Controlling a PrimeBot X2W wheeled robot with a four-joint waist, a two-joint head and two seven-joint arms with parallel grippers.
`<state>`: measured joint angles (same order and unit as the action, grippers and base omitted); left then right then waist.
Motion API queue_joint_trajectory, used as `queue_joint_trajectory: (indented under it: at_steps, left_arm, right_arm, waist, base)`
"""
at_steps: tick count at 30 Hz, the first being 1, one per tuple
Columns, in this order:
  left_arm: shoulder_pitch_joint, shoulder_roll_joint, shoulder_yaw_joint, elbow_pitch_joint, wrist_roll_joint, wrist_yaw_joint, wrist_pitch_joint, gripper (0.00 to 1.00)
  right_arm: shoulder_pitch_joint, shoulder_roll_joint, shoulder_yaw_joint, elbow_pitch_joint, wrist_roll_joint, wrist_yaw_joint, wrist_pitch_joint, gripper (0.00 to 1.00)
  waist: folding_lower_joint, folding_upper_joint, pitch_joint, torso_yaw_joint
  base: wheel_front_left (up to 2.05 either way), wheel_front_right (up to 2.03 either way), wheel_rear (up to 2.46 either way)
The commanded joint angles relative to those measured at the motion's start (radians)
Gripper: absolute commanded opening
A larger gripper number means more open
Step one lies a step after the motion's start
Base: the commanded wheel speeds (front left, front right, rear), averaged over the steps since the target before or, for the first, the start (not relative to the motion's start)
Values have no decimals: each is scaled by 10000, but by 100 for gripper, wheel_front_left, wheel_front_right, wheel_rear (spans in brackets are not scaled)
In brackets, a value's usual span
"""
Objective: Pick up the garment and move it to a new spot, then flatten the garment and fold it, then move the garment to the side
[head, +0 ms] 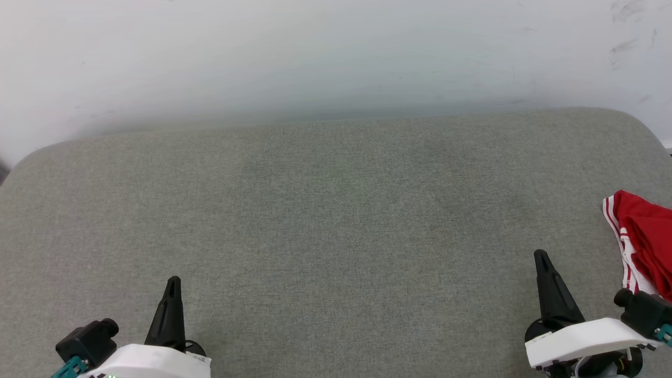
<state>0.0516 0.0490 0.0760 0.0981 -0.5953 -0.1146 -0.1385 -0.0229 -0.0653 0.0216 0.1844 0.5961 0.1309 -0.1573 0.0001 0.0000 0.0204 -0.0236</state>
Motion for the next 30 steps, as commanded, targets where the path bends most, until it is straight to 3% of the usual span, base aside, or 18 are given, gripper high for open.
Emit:
queue_joint_trajectory:
  at_steps: [1, 30]
  left_arm:
    - [-260, 16, 60, -57, -389, -42, 87, 0]
    - [-834, 17, 191, 542, -4269, -95, 1065, 0]
  right_arm:
    - [-315, -98, -44, -99, 438, 1, 70, 0]
    - [-548, -160, -363, 163, 4469, 0, 958, 0]
  waist:
    - [0, 0, -3, 4]
    - [0, 0, -53, 73]
  base:
    - [0, 0, 0]
    - [0, 0, 0]
